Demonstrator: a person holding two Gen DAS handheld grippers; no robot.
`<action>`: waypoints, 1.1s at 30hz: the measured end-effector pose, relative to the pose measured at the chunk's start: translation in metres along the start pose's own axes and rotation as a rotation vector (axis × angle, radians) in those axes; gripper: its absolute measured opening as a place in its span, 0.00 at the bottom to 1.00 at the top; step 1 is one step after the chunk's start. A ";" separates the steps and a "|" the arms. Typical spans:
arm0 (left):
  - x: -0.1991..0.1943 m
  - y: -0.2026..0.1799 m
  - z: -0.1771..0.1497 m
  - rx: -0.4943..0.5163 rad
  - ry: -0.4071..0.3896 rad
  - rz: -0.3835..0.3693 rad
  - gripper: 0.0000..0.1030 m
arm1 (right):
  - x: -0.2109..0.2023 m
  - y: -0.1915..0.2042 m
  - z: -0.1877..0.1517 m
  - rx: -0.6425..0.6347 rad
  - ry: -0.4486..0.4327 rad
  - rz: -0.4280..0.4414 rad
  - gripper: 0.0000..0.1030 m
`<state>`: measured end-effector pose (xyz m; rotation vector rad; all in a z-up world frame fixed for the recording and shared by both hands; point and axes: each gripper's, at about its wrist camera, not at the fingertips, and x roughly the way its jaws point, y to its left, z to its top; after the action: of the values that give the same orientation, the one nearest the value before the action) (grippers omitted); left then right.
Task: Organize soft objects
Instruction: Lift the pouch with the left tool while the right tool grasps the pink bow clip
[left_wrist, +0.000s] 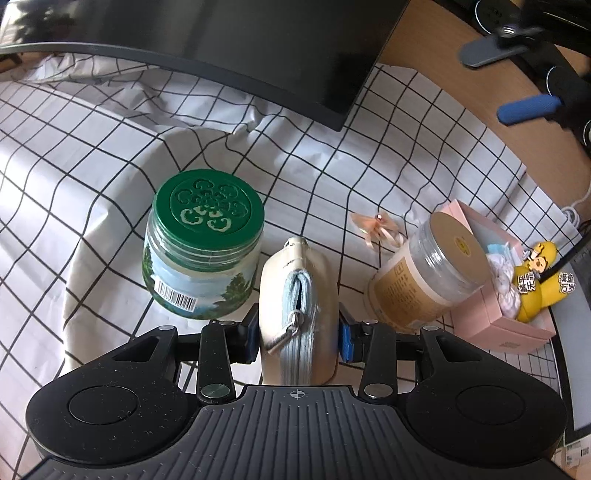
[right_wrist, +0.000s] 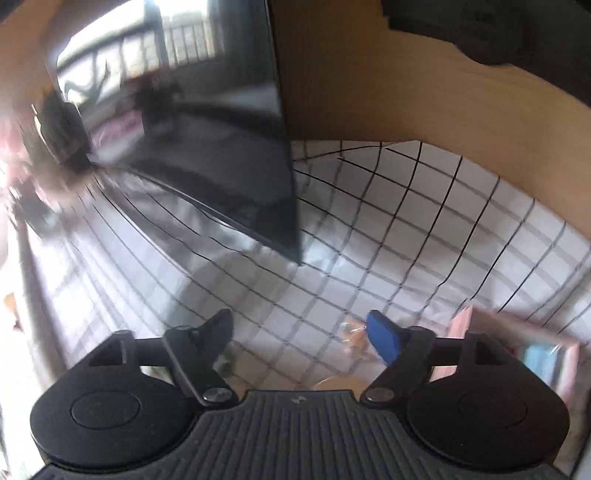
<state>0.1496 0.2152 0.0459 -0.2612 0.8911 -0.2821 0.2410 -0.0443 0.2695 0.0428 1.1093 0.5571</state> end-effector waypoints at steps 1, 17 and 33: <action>0.001 0.000 0.000 0.000 -0.002 -0.002 0.43 | 0.007 -0.001 0.004 -0.024 0.020 -0.033 0.83; 0.021 0.007 -0.015 -0.107 0.093 -0.059 0.42 | 0.205 -0.053 0.009 -0.023 0.477 -0.095 0.77; -0.006 -0.005 0.010 -0.057 -0.005 -0.028 0.42 | 0.126 -0.002 0.003 -0.147 0.330 0.019 0.19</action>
<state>0.1535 0.2139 0.0580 -0.3270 0.8924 -0.2826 0.2852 0.0108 0.1654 -0.1717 1.3857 0.6778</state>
